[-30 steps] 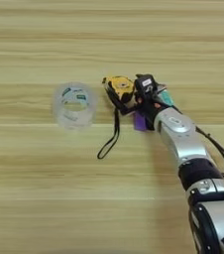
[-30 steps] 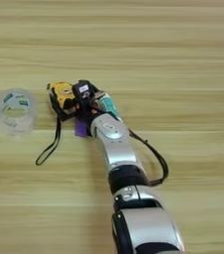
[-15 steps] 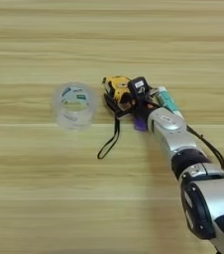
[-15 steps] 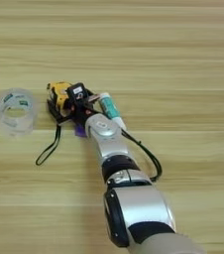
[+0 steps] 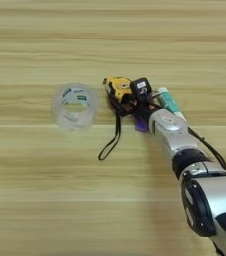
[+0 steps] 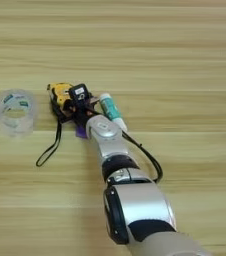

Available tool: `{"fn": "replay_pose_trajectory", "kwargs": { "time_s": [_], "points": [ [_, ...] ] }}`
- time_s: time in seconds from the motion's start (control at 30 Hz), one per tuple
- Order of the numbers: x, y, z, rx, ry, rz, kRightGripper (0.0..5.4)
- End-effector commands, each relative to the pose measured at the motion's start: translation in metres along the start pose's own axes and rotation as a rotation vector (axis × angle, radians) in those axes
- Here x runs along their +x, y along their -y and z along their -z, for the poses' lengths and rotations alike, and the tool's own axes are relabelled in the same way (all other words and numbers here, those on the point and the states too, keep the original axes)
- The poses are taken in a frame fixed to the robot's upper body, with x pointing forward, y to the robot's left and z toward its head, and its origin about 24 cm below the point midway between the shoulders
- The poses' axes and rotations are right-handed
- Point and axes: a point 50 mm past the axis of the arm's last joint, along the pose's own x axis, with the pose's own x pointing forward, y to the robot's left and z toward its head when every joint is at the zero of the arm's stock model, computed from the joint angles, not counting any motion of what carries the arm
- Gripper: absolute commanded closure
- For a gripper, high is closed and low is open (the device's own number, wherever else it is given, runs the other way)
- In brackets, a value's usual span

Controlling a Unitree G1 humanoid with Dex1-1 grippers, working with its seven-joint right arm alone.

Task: Move the objects on the table

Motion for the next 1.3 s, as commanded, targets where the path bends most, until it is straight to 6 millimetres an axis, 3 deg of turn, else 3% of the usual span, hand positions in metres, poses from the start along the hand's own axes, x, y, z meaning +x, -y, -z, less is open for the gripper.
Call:
{"fn": "replay_pose_trajectory", "kwargs": {
  "time_s": [0.03, 0.37, 0.67, 0.8, 1.3],
  "points": [
    [0.012, 0.013, -0.047, -0.053, 0.152, 0.025, 1.08],
    [0.012, 0.012, -0.051, -0.054, 0.183, 0.018, 1.09],
    [0.000, 0.027, -0.080, -0.070, 0.328, 0.048, 1.10],
    [-0.011, 0.042, -0.091, -0.074, 0.375, 0.090, 1.10],
    [-0.070, 0.134, -0.107, -0.041, 0.423, 0.406, 1.10]
  ]
}}
